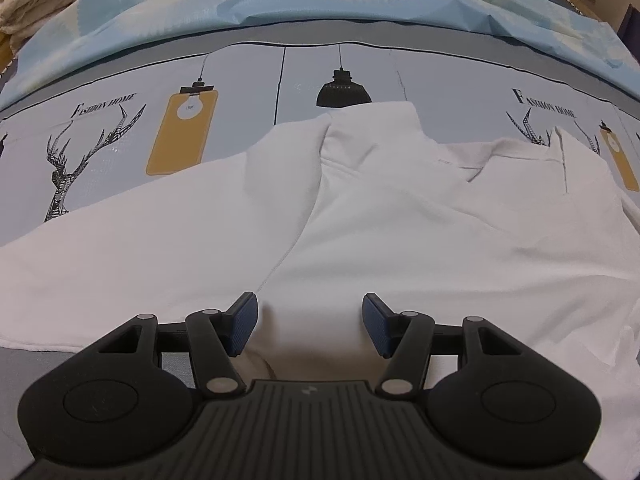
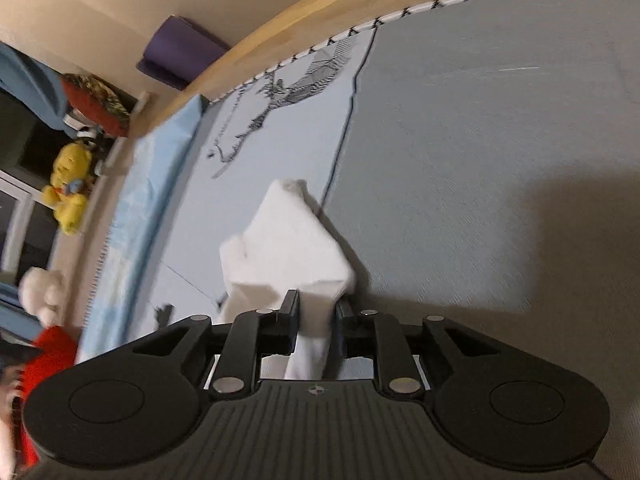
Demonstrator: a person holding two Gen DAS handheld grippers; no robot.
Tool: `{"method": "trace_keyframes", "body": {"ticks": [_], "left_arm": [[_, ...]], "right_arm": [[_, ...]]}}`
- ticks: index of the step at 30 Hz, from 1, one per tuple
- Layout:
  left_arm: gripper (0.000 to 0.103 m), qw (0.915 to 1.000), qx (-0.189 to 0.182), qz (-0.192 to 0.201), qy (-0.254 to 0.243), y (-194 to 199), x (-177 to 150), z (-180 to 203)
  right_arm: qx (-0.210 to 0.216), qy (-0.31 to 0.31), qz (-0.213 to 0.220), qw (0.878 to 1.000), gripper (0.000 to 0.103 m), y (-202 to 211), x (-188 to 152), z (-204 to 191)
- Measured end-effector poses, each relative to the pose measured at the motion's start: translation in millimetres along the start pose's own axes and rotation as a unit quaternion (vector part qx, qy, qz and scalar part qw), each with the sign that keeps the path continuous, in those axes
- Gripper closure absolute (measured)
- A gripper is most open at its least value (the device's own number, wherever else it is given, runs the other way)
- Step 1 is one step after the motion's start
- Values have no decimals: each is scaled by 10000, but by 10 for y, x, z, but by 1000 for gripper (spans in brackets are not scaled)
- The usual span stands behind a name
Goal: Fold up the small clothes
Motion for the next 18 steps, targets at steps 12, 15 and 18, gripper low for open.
{"method": "trace_keyframes", "body": {"ticks": [12, 15, 18], "left_arm": [[39, 9995, 233, -122, -154, -93, -46, -91], [39, 9995, 226, -120, -172, -96, -20, -79], [39, 9997, 185, -66, -139, -69, 10, -56]], "right_arm": [[100, 877, -46, 9961, 88, -422, 323, -312], [-233, 1323, 110, 9909, 100, -382, 308, -400], [293, 1478, 1335, 9795, 100, 72, 514, -635]]}}
Point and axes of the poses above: each gripper's, at about its wrist camera, not at the fingertips, and y roughly against the way its jaws point, z to its right, x to its top, the point moved 9 cm from there along -y, roughly the way its jaws point, and after that the axes turned 7 degrees about -y, right-handed, at the moved point
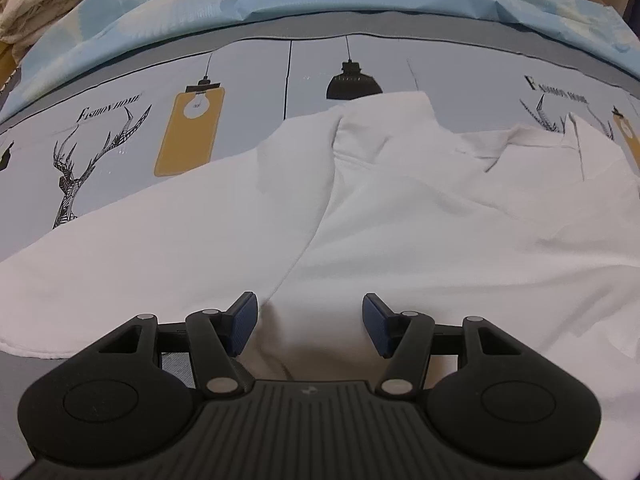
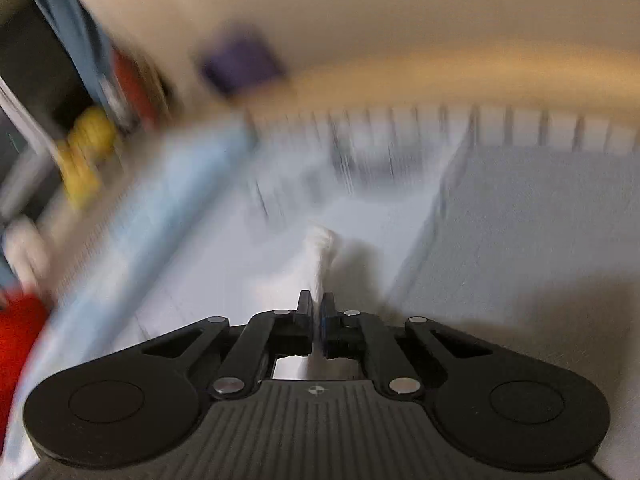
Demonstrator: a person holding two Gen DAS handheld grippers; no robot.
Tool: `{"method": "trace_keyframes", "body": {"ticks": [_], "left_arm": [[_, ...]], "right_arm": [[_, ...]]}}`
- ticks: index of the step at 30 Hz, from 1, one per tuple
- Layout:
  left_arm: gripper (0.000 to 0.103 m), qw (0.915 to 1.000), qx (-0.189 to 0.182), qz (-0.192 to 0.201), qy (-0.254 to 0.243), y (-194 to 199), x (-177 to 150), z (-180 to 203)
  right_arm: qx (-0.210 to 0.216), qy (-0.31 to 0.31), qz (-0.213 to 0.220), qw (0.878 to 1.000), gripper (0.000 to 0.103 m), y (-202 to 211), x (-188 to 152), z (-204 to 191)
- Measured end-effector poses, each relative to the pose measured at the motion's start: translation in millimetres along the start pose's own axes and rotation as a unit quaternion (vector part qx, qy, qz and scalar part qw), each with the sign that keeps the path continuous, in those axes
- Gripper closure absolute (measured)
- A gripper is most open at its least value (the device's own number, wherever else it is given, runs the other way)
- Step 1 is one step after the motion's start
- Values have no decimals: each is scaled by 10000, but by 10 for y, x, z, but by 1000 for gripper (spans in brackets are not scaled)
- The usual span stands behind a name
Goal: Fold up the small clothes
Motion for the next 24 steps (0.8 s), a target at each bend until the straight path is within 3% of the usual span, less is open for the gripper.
{"method": "trace_keyframes", "body": {"ticks": [1, 2, 3, 5, 7, 9, 11, 14, 17, 18, 19, 21, 23, 24], "left_arm": [[39, 10000, -14, 14, -3, 7, 4, 13], [39, 10000, -32, 21, -19, 12, 5, 31], [39, 10000, -48, 22, -38, 13, 5, 48], [39, 10000, -74, 20, -53, 15, -1, 73], [39, 9999, -94, 28, -29, 23, -6, 76], [39, 9999, -115, 61, -30, 52, -8, 77], [39, 9998, -139, 103, -48, 87, -10, 66], [39, 9996, -173, 204, 35, 165, 2, -3], [39, 9983, -273, 453, 241, 308, 53, -83], [39, 9972, -324, 589, 314, 378, 76, -106], [39, 9962, -360, 698, 368, 439, 91, -122], [39, 9933, -459, 950, 462, 591, 104, -145], [39, 9899, -550, 1207, 491, 779, 77, -146], [39, 9885, -559, 1317, 480, 880, 41, -148]], "right_arm": [[45, 46, 574, 9983, 100, 172, 137, -13], [-309, -17, 906, 9954, 100, 258, 206, 85], [-871, -179, 852, 9924, 99, 239, 180, 264], [-1872, -694, 68, 9798, 100, 85, -83, 724], [-1809, -723, 89, 9808, 101, 112, -180, 845], [-2054, -185, 60, 9785, 99, 101, -145, 741], [-2277, -144, 290, 9732, 99, 177, -52, 720], [-3201, -356, 557, 9451, 92, 410, 27, 867], [-3851, -528, 975, 9162, 89, 755, 100, 851], [-3974, -514, 1127, 9093, 80, 888, 130, 810], [-3938, -520, 1236, 9094, 71, 1004, 158, 747], [-3486, -383, 1452, 9251, 71, 1208, 209, 467], [-2694, -75, 1315, 9540, 71, 1333, 174, 83], [-2128, 47, 1046, 9715, 71, 1377, 101, -136]]}}
Point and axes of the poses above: each gripper's, at about its wrist camera, not at the fingertips, and y roughly against the way its jaws point, z to its right, x to its top, the point moved 9 cm from there along -y, roughly the way its jaws point, and after that the axes turned 7 degrees about -y, right-handed, at the moved point
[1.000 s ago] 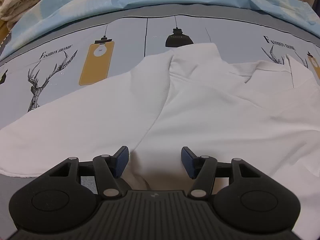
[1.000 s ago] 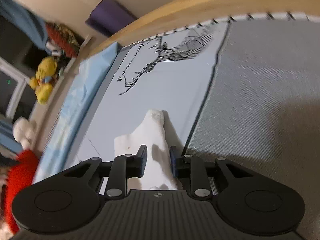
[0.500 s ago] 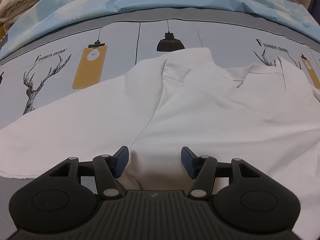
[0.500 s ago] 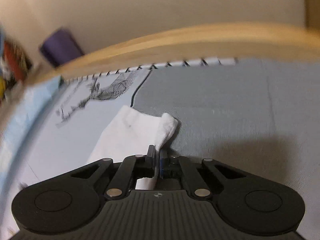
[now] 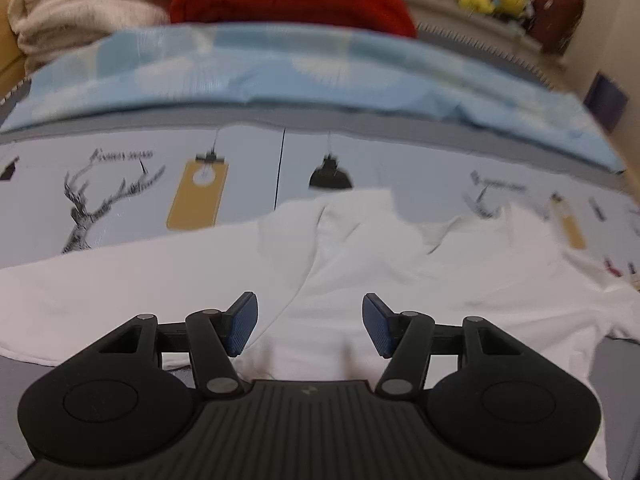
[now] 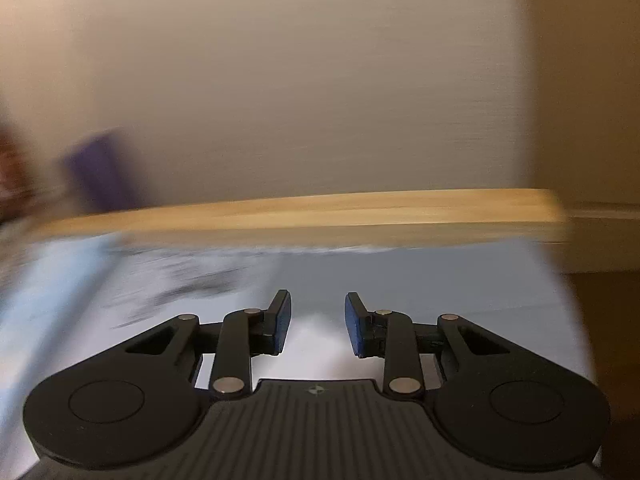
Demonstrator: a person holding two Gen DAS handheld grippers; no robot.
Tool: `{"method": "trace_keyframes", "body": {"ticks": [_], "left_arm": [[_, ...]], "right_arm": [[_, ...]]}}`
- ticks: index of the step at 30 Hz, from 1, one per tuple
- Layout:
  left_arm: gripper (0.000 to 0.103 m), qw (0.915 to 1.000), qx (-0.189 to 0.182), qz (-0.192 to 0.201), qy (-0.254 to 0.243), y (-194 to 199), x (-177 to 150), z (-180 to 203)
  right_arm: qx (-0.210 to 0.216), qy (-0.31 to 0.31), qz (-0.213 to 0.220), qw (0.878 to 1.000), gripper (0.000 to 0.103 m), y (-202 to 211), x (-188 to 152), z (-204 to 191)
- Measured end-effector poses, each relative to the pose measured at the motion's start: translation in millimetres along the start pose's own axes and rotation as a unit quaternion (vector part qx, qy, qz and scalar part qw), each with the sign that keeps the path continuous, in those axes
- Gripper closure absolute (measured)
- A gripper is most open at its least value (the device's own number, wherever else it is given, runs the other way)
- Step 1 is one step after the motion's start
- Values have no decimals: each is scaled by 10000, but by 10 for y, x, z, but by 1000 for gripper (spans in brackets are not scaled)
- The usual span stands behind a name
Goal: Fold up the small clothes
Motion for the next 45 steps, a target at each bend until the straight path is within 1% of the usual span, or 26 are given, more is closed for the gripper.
{"method": "trace_keyframes", "body": {"ticks": [1, 2, 3, 6, 8, 10, 12, 13, 16, 19, 22, 25, 26, 27, 28, 29, 31, 33, 34, 36, 38, 40, 41, 43, 44, 45], "left_arm": [[40, 9999, -23, 118, -37, 134, -21, 14], [40, 9998, -62, 195, -52, 240, -41, 15], [41, 9997, -106, 203, -39, 333, -67, 10], [57, 9995, -262, 120, 134, 657, -219, -27], [67, 9992, -306, 101, 251, 890, -402, -72], [72, 9983, -436, 42, 388, 1087, -687, -105], [72, 9966, -587, -85, 579, 1210, -1000, -141], [72, 9953, -673, -148, 684, 1250, -1176, -164], [72, 9900, -759, -517, 1074, 1253, -1753, -262], [72, 9846, -708, -1050, 1202, 1133, -2256, -292], [72, 9832, -598, -1355, 1067, 1059, -2573, -295], [72, 9803, -637, -1520, 1091, 1011, -2773, -348], [72, 9789, -673, -1571, 1117, 997, -2822, -354], [72, 9776, -710, -1629, 1126, 979, -2866, -350], [72, 9767, -740, -1677, 1117, 969, -2892, -334], [72, 9759, -755, -1734, 1088, 949, -2928, -321], [72, 9757, -721, -1829, 965, 914, -2983, -267], [87, 9755, -788, -1903, 768, 894, -3006, -200], [97, 9761, -877, -1899, 588, 902, -2975, -135], [98, 9822, -932, -1561, 463, 1038, -2849, -118], [98, 9874, -1027, -1032, 625, 1275, -2635, -199], [98, 9908, -881, -794, 655, 1418, -2544, -319], [98, 9914, -702, -924, 609, 1406, -2587, -385], [98, 9869, -448, -1452, 532, 1277, -2775, -454], [98, 9840, -421, -1676, 430, 1223, -2873, -438], [98, 9826, -442, -1769, 353, 1204, -2930, -405]], "right_arm": [[586, 147, -328, 9976, 70, 165, -95, -179], [1033, 315, -643, 9921, 70, 313, -199, -324], [1478, 525, -1038, 9822, 70, 500, -346, -448], [2391, 1170, -2039, 9421, 70, 1039, -845, -626], [2674, 1667, -2563, 9138, 70, 1350, -1196, -618], [2794, 2128, -2969, 8880, 70, 1635, -1548, -477], [2854, 2388, -3297, 8677, 70, 1865, -1821, -301], [2781, 2490, -3444, 8614, 70, 1906, -1919, -168], [2283, 2859, -3717, 8532, 70, 1908, -2253, 219], [2039, 3118, -3847, 8445, 70, 2000, -2530, 502], [1795, 3236, -3960, 8404, 70, 1985, -2685, 745], [1584, 3406, -4001, 8360, 71, 2028, -2804, 940], [1543, 3450, -4029, 8336, 74, 2051, -2846, 999], [1511, 3469, -4050, 8323, 87, 2071, -2879, 1047], [1494, 3482, -4031, 8330, 96, 2100, -2890, 1077], [1499, 3450, -3992, 8362, 96, 2126, -2865, 1103], [1514, 3150, -3958, 8493, 97, 2206, -2753, 1132], [1649, 2756, -4013, 8578, 97, 2337, -2605, 1125], [1747, 2535, -4027, 8620, 97, 2421, -2495, 1126], [2011, 2170, -3936, 8704, 97, 2617, -2251, 1146], [2092, 2131, -3857, 8729, 97, 2739, -2143, 1212], [1718, 2425, -3962, 8687, 97, 2691, -2278, 1359], [1453, 2610, -4129, 8604, 97, 2620, -2432, 1452], [1137, 2769, -4387, 8473, 97, 2524, -2668, 1560], [1035, 2807, -4382, 8476, 97, 2503, -2716, 1582], [1011, 2867, -4315, 8494, 97, 2499, -2726, 1577]]}}
Point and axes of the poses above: each gripper's, at about its wrist camera, not at the fingertips, and y roughly against the way its jaws point, z to its right, x to its top, the point moved 9 cm from there along -y, roughly the way its jaws point, and after that the axes turned 7 degrees about -y, right-handed, at the moved point
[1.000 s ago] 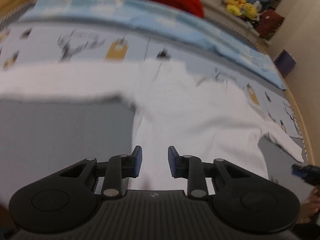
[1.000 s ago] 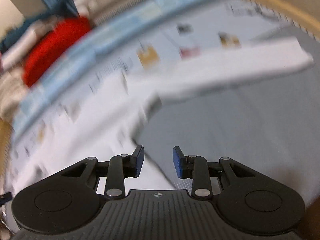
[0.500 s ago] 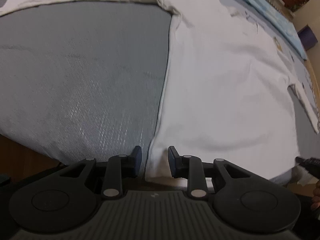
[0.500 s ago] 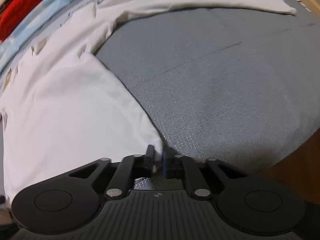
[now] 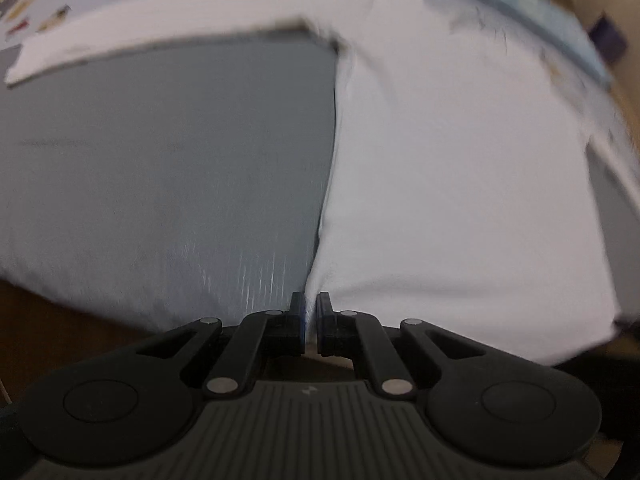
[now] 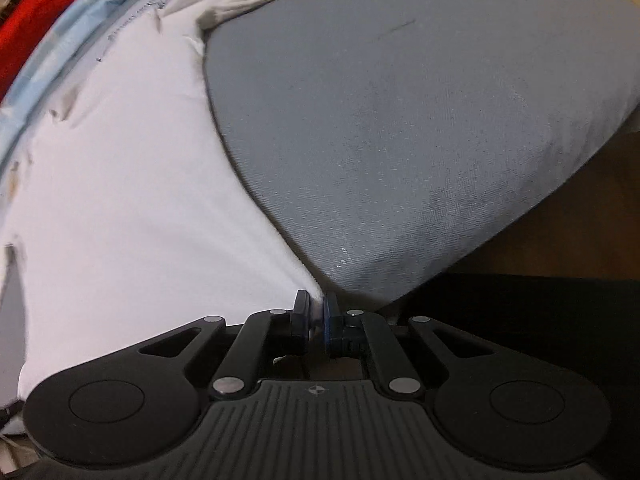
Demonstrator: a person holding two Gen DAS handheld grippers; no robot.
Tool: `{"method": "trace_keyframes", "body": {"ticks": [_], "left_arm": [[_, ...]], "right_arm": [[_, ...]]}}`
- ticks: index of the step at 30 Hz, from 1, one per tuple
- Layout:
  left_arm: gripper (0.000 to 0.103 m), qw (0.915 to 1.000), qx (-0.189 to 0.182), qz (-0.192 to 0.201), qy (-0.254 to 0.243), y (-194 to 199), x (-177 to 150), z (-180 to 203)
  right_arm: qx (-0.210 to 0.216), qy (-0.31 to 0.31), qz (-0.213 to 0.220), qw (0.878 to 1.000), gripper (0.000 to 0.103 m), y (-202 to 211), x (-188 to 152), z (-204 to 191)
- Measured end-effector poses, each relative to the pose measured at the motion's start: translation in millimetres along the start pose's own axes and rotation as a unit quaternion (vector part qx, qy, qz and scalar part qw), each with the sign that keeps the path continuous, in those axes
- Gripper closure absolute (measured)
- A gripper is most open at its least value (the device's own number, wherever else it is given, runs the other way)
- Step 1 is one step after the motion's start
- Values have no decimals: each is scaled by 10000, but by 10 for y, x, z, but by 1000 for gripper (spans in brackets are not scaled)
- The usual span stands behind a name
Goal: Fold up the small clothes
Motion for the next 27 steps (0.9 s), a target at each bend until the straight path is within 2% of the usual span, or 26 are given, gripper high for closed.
{"method": "trace_keyframes", "body": {"ticks": [4, 8, 9, 10, 11, 13, 15, 16, 18, 19, 21, 23, 24, 26, 27], "left_arm": [[96, 9999, -47, 60, -129, 6, 0, 30], [96, 9992, -117, 366, -71, 123, 93, 36], [96, 9988, -198, 432, -109, 148, 116, 66], [96, 9982, -296, 499, -181, 144, 157, 111], [96, 9974, -392, 537, -272, 137, 181, 173], [96, 9965, -521, 498, -429, 86, 182, 313], [95, 9964, -563, 235, -588, -73, 116, 444], [94, 9966, -394, -71, -723, -203, 38, 448], [92, 9935, 139, -577, -974, -406, -116, 375], [89, 9925, 202, -613, -1036, -420, -137, 371], [89, 9933, 147, -357, -1092, -323, -75, 417], [89, 9940, -126, 87, -1083, -156, 24, 499], [89, 9939, -296, 168, -1052, -130, 46, 539], [84, 9936, -276, -67, -1096, -236, -13, 567], [85, 9920, -62, -345, -1214, -343, -84, 541]], "right_arm": [[-285, 24, 234, 9993, 96, 66, 68, 29], [-681, 37, 820, 9943, 92, 207, 148, 53], [-577, 81, 910, 9941, 85, 234, 158, 13], [-425, 171, 885, 9950, 74, 250, 138, -28], [-293, 295, 796, 9960, 71, 224, 109, -89], [-178, 436, 635, 9969, 70, 143, 61, -165], [-261, 562, 350, 9975, 70, -5, -14, -208], [-420, 588, 186, 9972, 70, -67, -40, -168], [-682, 549, 81, 9961, 58, -123, -58, -79], [-750, 530, 126, 9957, 59, -92, -44, -75], [-614, 534, 396, 9959, 59, 17, 24, -165], [-233, 537, 641, 9962, 59, 141, 61, -268], [-131, 593, 692, 9958, 59, 153, 69, -317], [-204, 748, 499, 9957, 57, 59, 27, -332], [-332, 811, 295, 9957, 57, -34, -3, -325]]}}
Point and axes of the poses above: each gripper's, at about its wrist camera, not at the fingertips, and y roughly against the way its jaws point, z to its right, x to its top, the point moved 9 cm from there along -y, roughly the way its jaws point, and after that the axes turned 7 degrees about -y, right-handed, at the moved point
